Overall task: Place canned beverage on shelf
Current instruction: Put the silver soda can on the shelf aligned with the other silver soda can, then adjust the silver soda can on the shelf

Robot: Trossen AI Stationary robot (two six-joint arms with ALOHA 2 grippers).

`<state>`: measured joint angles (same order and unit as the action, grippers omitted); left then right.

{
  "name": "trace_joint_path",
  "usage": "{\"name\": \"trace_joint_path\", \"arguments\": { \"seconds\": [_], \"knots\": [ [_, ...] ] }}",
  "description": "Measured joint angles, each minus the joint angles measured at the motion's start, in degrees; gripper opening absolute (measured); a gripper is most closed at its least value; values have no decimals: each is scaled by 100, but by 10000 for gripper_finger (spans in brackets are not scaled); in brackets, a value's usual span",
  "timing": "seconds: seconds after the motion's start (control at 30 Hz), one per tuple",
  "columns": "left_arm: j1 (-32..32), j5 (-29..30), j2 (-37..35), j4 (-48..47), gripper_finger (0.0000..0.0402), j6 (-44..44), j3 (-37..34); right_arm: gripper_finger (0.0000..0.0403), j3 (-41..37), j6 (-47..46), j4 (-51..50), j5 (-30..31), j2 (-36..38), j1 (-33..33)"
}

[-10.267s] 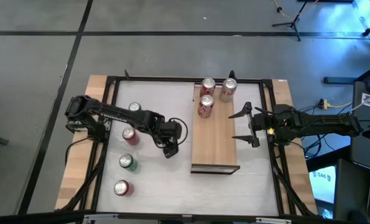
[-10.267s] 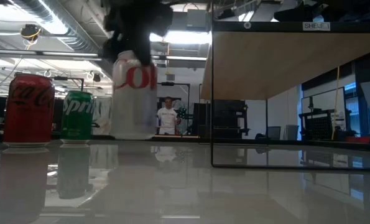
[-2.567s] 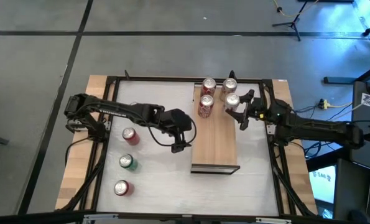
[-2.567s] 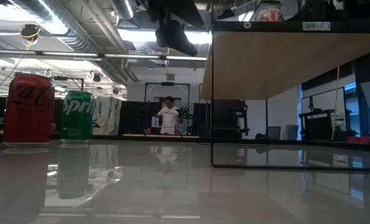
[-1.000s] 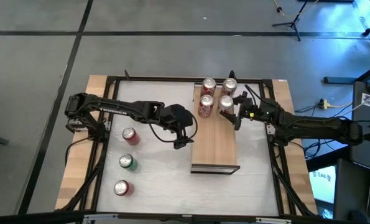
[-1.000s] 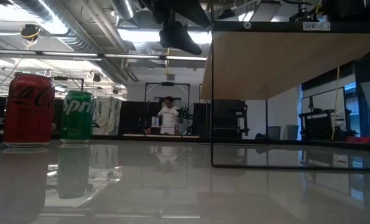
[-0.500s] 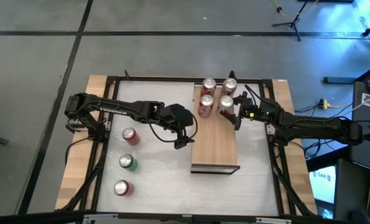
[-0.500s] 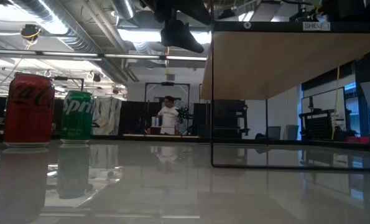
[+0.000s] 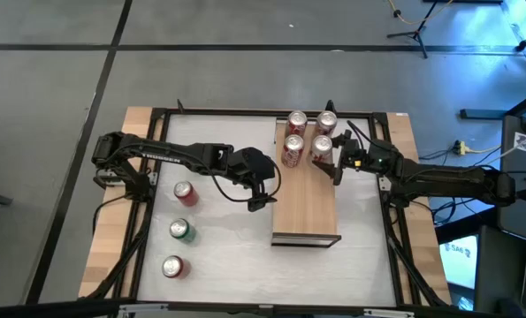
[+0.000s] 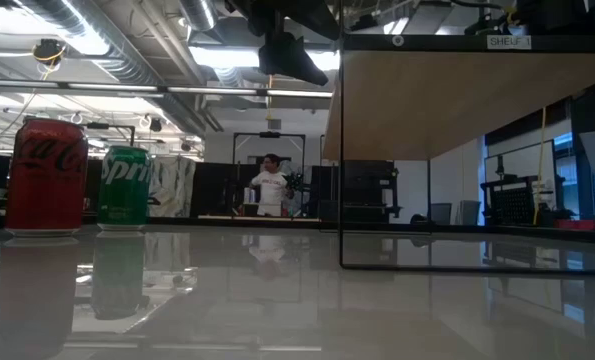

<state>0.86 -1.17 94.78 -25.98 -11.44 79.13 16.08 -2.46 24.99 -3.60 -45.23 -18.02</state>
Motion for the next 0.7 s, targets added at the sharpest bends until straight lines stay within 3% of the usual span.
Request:
{"name": "trace_joint_path", "arguments": {
  "seconds": [0.13,0.47,0.7],
  "knots": [
    [0,0,0,0,387,-10,0,398,0,0,4,-2,2,0],
    [0,-2,0,-2,387,-22,0,386,0,0,-3,-7,274,0],
    [0,-2,0,-2,387,-22,0,386,0,0,-696,-7,859,0]
  ]
}}
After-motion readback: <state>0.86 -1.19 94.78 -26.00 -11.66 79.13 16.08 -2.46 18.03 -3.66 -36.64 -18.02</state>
